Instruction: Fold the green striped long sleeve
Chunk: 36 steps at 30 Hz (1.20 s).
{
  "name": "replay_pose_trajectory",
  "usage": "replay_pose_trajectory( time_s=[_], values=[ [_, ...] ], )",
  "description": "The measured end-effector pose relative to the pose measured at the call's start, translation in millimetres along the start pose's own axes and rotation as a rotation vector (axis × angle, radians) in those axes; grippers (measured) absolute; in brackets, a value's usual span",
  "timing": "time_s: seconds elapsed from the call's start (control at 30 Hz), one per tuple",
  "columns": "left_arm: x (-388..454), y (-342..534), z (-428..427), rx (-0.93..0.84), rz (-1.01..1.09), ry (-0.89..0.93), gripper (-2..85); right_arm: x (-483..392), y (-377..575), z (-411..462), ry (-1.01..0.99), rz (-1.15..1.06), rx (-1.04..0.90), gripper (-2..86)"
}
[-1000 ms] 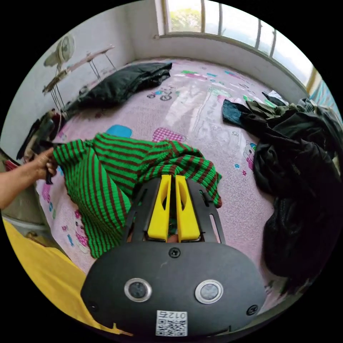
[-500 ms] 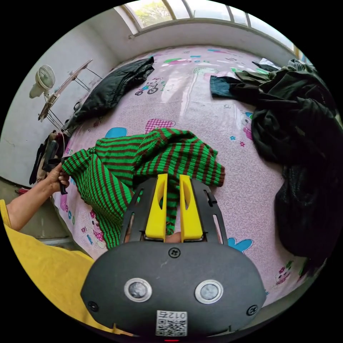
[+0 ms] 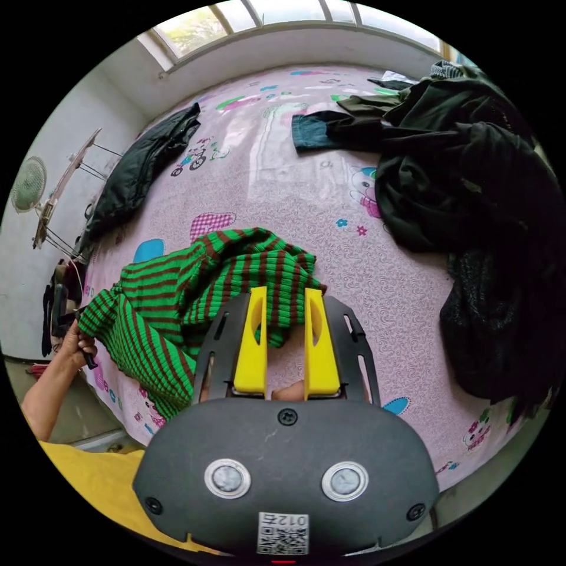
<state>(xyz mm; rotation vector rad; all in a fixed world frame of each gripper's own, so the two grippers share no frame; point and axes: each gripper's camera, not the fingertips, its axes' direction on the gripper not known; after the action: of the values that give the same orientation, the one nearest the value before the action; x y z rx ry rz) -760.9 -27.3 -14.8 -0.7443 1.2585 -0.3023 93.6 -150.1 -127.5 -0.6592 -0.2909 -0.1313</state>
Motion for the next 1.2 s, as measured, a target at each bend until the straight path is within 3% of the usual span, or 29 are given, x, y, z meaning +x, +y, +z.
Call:
replay_pose_trajectory(
  time_s=[0.23, 0.37, 0.43, 0.5, 0.57, 0.63, 0.8, 0.93, 1.1, 1.2],
  values=[
    [-0.6, -0.4, 0.9, 0.001, 0.002, 0.007, 4.7, 25.4, -12.6, -51.6, 0.010, -0.067, 0.112, 1.5],
    [0.3, -0.9, 1.2, 0.000, 0.004, 0.005, 4.7, 64.6, -32.7, -86.1, -0.349, 0.058, 0.111, 1.0],
    [1.0, -1.0, 1.5, 0.000, 0.001, 0.003, 4.7, 99.4, -34.4, -85.4, -0.556, 0.234, 0.125, 0.9],
    [1.0, -0.9, 1.8, 0.000, -0.001, 0.005, 4.7, 160.3, -20.0, -49.7, -0.912, 0.602, 0.107, 0.9],
    [1.2, -1.0, 2.0, 0.000, -0.001, 0.006, 4.7, 192.3, -2.2, -13.0, -1.084, 0.803, 0.085, 1.1],
    [1.5, -1.6, 2.4, -0.003, -0.001, 0.008, 4.7, 209.8, 10.3, 7.6, -1.081, 0.881, 0.055, 1.3],
    [3.6, -4.0, 3.2, -0.013, 0.010, 0.002, 4.7, 198.7, -6.1, -17.6, -0.660, 0.588, 0.004, 1.7],
    [3.8, -5.0, 3.9, -0.018, 0.014, 0.008, 4.7, 186.9, -14.9, -37.1, -0.607, 0.489, 0.054, 1.7],
    [5.2, -3.3, 4.7, -0.007, 0.009, 0.009, 4.7, 137.9, -24.6, -70.2, -0.320, 0.261, 0.173, 0.7],
    [5.5, -3.4, 5.4, -0.006, 0.004, 0.014, 4.8, 105.2, -31.7, -49.9, -0.350, 0.097, 0.131, 0.3]
  ],
)
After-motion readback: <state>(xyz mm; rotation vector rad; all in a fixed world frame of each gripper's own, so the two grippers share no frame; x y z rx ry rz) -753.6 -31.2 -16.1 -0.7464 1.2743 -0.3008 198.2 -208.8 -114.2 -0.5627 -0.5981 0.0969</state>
